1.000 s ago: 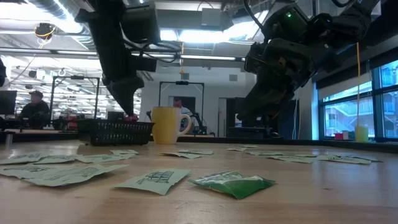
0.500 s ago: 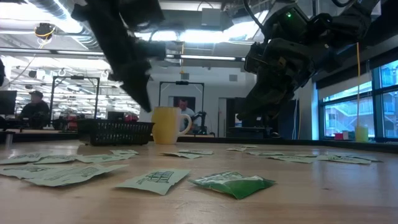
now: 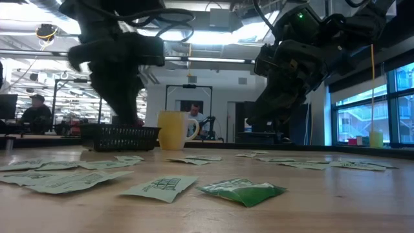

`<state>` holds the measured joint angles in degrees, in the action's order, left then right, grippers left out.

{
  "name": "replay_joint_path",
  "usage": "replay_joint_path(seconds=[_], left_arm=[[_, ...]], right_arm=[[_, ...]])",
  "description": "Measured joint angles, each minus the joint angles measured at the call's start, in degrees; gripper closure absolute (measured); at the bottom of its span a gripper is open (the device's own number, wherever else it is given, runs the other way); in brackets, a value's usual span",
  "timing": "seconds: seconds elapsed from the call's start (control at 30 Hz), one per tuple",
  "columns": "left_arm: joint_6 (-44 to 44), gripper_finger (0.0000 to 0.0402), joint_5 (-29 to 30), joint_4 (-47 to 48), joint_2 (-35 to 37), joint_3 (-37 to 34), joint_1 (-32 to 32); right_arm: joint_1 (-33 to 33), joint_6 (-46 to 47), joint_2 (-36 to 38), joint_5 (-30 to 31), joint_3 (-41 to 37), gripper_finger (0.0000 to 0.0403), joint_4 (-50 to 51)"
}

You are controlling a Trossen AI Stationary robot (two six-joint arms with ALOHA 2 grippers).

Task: Pick and place Stevia / Truvia into bins
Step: Put the green stevia packet into the black bin

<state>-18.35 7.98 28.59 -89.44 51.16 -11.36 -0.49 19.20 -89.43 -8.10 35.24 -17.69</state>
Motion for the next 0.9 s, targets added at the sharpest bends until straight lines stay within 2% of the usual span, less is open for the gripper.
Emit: replay_joint_path(seconds=[0.17,0.47,0.9], left_arm=[[4.65,0.0329,-0.23,-2.45,-4.41,0.0,-2.65],[2.66,0.0311,-0.06,-3.84,-10.33,0.28,-3.16],[2.6,0.0385,0.14,-3.29,-10.3,0.18,-3.06]], right_arm=[[0.0,0.01,0.0,0.0,0.0,0.0269,0.02],[0.0,0.02,0.0,0.0,0.0,0.0269,0.04],[0.0,-0.02,0.0,0.0,0.0,0.027,0.04]])
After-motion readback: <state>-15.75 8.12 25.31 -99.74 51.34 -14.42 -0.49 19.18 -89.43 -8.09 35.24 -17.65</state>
